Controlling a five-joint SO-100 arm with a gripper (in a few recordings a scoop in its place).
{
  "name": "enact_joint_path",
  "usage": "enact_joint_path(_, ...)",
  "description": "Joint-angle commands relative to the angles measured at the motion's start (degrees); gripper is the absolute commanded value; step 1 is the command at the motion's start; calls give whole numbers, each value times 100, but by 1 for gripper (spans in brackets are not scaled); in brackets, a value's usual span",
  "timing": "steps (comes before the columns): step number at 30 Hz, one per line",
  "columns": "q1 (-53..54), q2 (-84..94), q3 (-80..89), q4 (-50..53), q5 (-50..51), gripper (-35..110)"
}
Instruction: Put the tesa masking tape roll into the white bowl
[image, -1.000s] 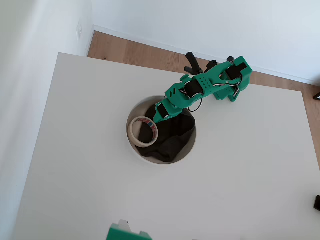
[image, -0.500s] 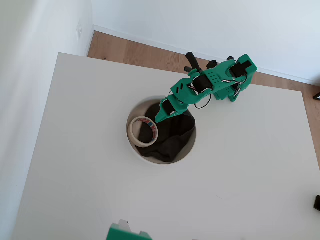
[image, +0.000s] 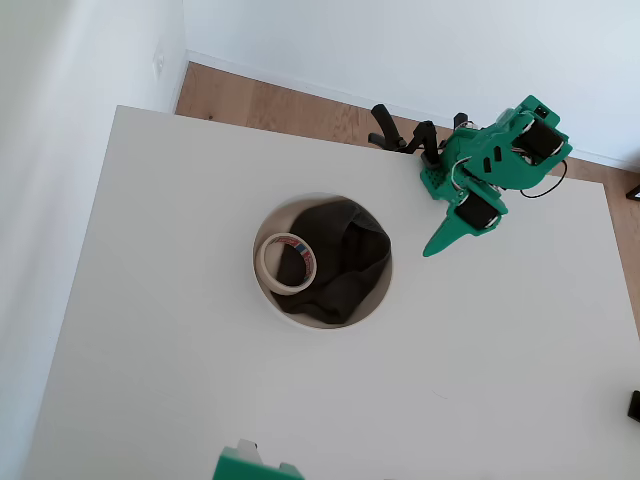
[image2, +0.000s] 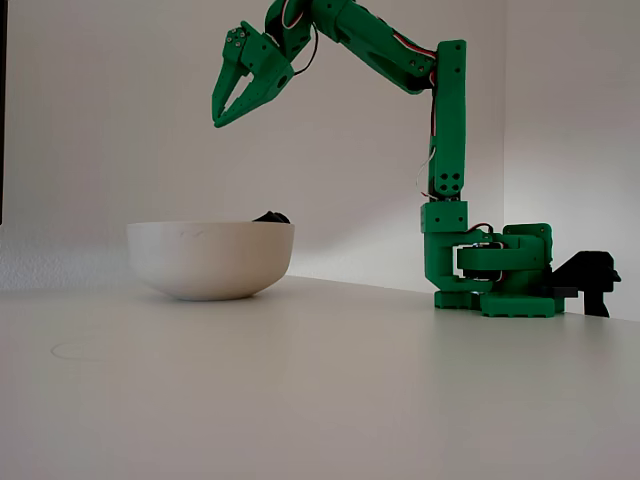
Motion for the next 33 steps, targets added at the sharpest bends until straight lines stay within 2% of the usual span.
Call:
enact_joint_path(1, -712, 1046, -360, 571, 18, -8)
enact_joint_path(6, -1696, 1881, 97, 1090, 9, -8)
enact_joint_path(14, -3155, 4280, 2742, 659, -158, -8)
enact_joint_path(18, -3270, 4860, 3533, 598, -44, -8)
enact_joint_path(24, -3357, 6311, 5493, -18, -35, -8)
enact_joint_path(33, -3015, 8112, 8077, -677, -229, -8)
